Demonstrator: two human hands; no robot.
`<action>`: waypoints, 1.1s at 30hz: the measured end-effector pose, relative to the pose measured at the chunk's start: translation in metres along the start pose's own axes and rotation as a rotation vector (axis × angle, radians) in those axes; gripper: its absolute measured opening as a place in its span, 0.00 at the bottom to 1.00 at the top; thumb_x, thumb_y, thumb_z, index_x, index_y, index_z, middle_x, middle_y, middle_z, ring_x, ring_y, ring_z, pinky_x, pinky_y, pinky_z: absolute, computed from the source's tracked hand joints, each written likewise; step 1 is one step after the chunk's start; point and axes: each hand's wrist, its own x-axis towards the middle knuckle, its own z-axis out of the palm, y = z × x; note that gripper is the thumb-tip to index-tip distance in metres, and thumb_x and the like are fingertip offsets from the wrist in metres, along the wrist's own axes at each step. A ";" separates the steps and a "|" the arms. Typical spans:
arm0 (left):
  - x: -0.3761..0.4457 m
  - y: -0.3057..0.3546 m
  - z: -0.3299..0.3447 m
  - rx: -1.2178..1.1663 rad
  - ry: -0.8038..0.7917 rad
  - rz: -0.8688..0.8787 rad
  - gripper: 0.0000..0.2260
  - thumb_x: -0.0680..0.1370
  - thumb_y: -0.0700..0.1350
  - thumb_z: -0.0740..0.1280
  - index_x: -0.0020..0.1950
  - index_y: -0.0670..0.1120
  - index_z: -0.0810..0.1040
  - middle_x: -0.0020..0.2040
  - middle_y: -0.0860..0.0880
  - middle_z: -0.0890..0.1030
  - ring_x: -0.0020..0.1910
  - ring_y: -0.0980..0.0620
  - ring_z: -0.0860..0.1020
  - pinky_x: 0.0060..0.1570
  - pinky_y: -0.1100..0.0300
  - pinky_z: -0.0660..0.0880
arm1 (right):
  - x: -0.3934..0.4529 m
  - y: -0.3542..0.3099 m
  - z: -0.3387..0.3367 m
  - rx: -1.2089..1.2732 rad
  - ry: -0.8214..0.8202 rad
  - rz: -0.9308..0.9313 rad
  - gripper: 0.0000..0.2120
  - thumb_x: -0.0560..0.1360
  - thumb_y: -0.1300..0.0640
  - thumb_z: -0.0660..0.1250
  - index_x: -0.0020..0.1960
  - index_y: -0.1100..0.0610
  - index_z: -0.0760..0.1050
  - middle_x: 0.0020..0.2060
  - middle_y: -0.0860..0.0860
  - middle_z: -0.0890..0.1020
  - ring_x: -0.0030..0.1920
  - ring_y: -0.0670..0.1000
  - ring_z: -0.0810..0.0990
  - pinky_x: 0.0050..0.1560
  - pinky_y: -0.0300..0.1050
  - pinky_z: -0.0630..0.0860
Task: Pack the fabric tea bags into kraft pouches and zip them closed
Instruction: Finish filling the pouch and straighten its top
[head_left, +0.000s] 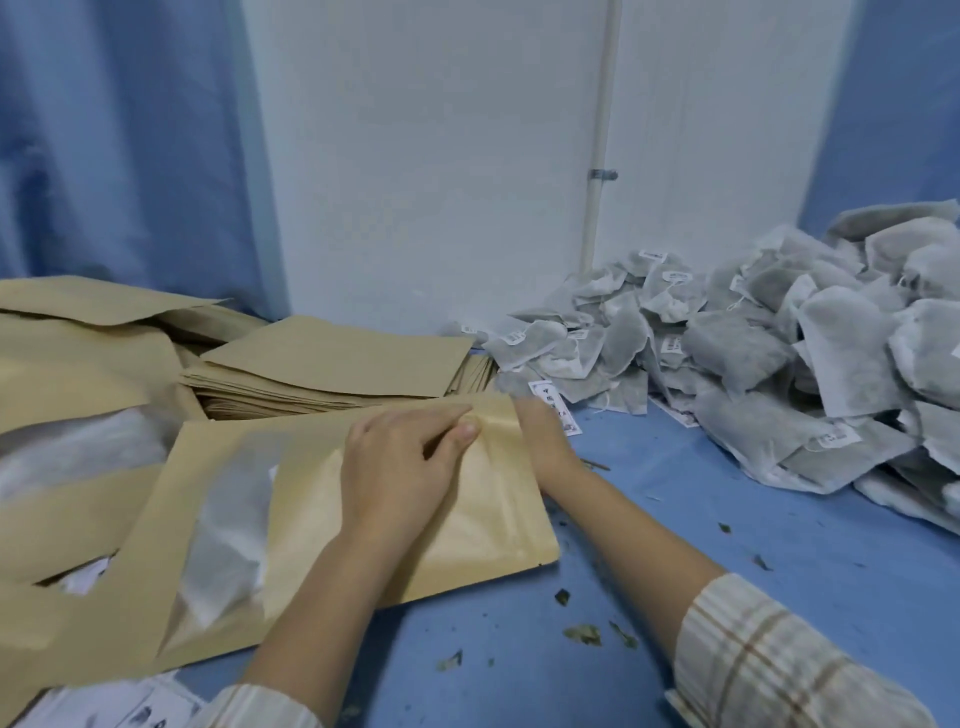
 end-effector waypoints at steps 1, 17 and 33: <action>0.000 -0.002 0.003 0.026 0.006 0.006 0.10 0.77 0.52 0.66 0.56 0.56 0.82 0.52 0.56 0.83 0.55 0.52 0.78 0.60 0.50 0.68 | 0.000 0.009 -0.009 -0.040 0.167 -0.039 0.07 0.75 0.57 0.65 0.40 0.51 0.78 0.33 0.45 0.79 0.39 0.44 0.76 0.32 0.33 0.67; 0.002 -0.003 0.011 0.089 0.059 0.005 0.10 0.77 0.53 0.65 0.56 0.56 0.81 0.54 0.57 0.82 0.57 0.54 0.75 0.59 0.62 0.57 | 0.007 0.065 -0.049 -0.252 0.239 0.150 0.19 0.76 0.54 0.64 0.65 0.55 0.70 0.50 0.51 0.80 0.50 0.51 0.76 0.45 0.37 0.66; 0.002 -0.002 0.007 -0.012 0.083 0.012 0.09 0.76 0.53 0.67 0.53 0.54 0.83 0.52 0.56 0.83 0.56 0.53 0.78 0.63 0.48 0.66 | -0.033 0.053 -0.064 0.776 0.167 0.075 0.04 0.75 0.62 0.66 0.45 0.62 0.77 0.42 0.53 0.79 0.37 0.47 0.84 0.49 0.45 0.81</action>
